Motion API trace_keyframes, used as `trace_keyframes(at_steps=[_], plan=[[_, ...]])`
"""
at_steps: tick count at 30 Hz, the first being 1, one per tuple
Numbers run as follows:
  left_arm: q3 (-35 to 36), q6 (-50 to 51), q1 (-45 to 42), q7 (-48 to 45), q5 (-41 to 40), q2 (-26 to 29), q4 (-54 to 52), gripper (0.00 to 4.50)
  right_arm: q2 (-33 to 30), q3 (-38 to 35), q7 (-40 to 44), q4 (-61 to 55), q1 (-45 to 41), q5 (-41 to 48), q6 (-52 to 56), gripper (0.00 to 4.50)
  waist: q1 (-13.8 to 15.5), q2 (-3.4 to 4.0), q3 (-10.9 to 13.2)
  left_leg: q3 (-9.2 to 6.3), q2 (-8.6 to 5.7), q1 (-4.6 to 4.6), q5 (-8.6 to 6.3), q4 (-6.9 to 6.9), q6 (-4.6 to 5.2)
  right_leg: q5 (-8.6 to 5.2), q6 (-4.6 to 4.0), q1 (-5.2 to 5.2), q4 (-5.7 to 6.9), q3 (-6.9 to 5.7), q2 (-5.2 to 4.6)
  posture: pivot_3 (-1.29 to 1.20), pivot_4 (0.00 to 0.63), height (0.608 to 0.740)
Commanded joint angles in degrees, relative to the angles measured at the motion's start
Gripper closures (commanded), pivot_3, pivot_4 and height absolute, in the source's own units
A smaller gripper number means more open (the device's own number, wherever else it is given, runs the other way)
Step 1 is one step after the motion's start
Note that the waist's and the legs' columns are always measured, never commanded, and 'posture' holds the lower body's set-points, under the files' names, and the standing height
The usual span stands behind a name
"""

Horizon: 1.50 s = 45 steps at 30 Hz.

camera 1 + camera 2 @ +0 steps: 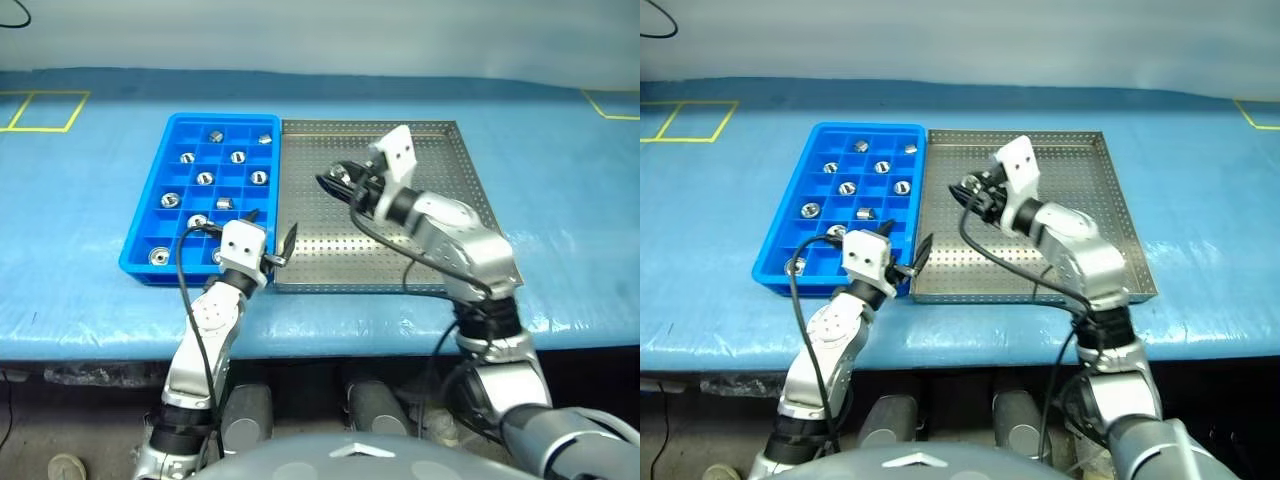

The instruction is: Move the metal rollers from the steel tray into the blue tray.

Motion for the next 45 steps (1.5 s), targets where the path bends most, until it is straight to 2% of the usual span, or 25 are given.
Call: trace_keyframes(at_steps=[1,7,12,26,28,31,35,38,42,45], plan=[[0.88,0.28,2.64,2.13,0.78,-0.37,-5.56,0.54,2.37,2.89,0.64,8.15,-4.5,-2.65,-5.12,2.78,1.77,0.0,0.01,0.0,0.0,-0.02,0.0,-0.02,0.0,-0.01,-0.02,-0.03,-0.02,-0.02,-0.01,0.35,0.15,0.74],[0.48,0.83,7.93,5.35,2.22,-1.31,-9.83,0.54,7.05,4.59,-0.87,24.45,-10.74,-6.6,-10.98,2.78,6.03,-0.02,0.02,0.0,-0.02,-0.09,0.0,-0.13,-0.01,-0.2,-0.38,-0.13,-0.05,-0.07,-0.03,0.43,0.15,0.74],[0.95,1.26,9.74,6.11,2.84,-1.24,-10.82,0.54,8.63,5.32,-0.57,30.89,-12.48,-8.93,-13.92,2.78,8.66,-0.01,0.03,0.0,0.02,-0.08,0.0,-0.17,-0.02,-0.25,-0.44,-0.17,-0.05,-0.12,-0.01,0.45,0.15,0.74],[0.46,1.63,8.02,5.32,2.9,-0.72,-9.78,0.54,3.46,9.04,5.59,26.62,-8.29,-12.82,-10.92,2.78,10.38,0.01,0.02,0.03,0.02,-0.11,0.0,-0.2,-0.06,-0.27,-0.47,-0.21,-0.06,-0.13,-0.02,0.41,0.15,0.74],[0.49,1.95,7.56,4.94,2.94,-0.44,-9.69,0.54,3.11,8.53,5.7,25.56,-7.62,-12.53,-10.38,2.05,10.53,0.01,0.02,0.03,0.02,-0.11,0.0,-0.19,-0.05,-0.27,-0.47,-0.2,-0.07,-0.13,-0.02,0.4,0.15,0.74],[0.41,2.34,6.34,4.15,2.78,0.2,-9.45,0.54,2.88,7.56,5.66,22.59,-6.26,-11.75,-10.9,1.19,10.75,0.01,0.02,0.03,0.02,-0.11,0.0,-0.17,-0.06,-0.28,-0.47,-0.19,-0.07,-0.14,-0.02,0.37,0.15,0.74],[0.28,2.03,3.02,2.4,2.13,0.98,-7.26,0.54,2.11,4.52,4.21,16.06,-2.57,-10.03,-12.92,1.19,10.26,0.01,0.02,0.07,0.0,-0.13,0.01,-0.11,-0.08,-0.27,-0.46,-0.19,-0.09,-0.12,-0.05,0.27,0.15,0.74],[0.15,1.36,-1.71,-0.39,0.92,1.7,-3.53,0.54,1.56,-0.18,1.69,6.48,3.42,-6.99,-12.46,1.19,9.24,0.01,0.02,0.07,0.0,-0.15,0.02,-0.11,-0.09,-0.27,-0.45,-0.19,-0.12,-0.12,-0.06,0.15,0.15,0.74],[0.75,-0.64,-7.59,-4.12,-1.14,2.3,2.25,0.54,-1.45,-4.59,1.15,-6.72,14.16,-3.64,-11.51,1.19,5.75,0.02,0.01,0.09,-0.02,-0.22,0.0,-0.11,-0.09,-0.25,-0.42,-0.17,-0.2,-0.09,-0.08,0.0,0.15,0.74],[0.78,-2.56,-10.67,-7.05,-2.62,2.76,6.46,0.54,-3.68,-6.73,-2.62,-11.97,20.93,-5.16,-10.89,1.19,2.21,0.03,0.0,0.13,-0.02,-0.19,-0.02,-0.11,-0.07,-0.25,-0.42,-0.15,-0.2,-0.07,-0.11,-0.08,0.15,0.74]])
